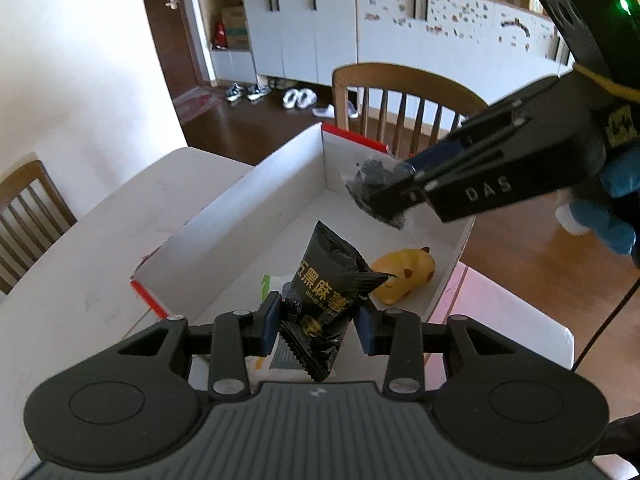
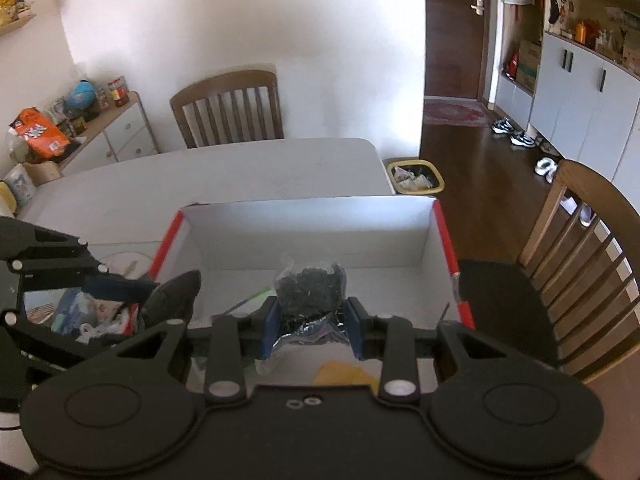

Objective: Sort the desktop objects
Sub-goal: 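Carry the black snack bag and small black bag with both tools into the box, then open both tools to release the black bags into the box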

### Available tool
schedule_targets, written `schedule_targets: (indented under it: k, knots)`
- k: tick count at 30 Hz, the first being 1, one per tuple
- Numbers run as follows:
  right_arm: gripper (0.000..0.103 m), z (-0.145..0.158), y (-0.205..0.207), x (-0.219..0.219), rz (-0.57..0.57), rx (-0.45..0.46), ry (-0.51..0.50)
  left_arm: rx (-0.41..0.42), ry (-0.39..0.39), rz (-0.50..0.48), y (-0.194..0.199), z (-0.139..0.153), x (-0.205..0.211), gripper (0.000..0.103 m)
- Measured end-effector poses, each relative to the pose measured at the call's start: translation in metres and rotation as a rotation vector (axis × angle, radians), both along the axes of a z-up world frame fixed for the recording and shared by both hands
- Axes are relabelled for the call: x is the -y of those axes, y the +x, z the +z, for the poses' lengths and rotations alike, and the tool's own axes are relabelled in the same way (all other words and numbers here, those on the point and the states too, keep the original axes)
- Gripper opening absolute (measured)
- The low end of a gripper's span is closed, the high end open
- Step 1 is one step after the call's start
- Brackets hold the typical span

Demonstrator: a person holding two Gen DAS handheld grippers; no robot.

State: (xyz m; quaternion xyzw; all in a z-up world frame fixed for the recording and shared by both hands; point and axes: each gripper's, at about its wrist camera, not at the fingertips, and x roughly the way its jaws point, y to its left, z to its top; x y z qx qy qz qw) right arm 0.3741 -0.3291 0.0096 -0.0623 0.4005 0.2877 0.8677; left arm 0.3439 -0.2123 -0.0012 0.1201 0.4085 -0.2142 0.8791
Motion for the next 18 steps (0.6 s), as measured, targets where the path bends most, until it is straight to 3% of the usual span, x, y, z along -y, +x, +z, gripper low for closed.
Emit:
schedule_targets:
  k: [8, 18]
  knots:
    - [0.034, -0.014, 0.029, -0.002, 0.0, -0.039, -0.038, -0.049, 0.091, -0.115, 0.02, -0.017, 0.02, 0.037]
    - [0.034, -0.035, 0.051, -0.011, -0.001, -0.078, -0.094, -0.178, 0.2, -0.158, 0.049, -0.043, 0.043, 0.037]
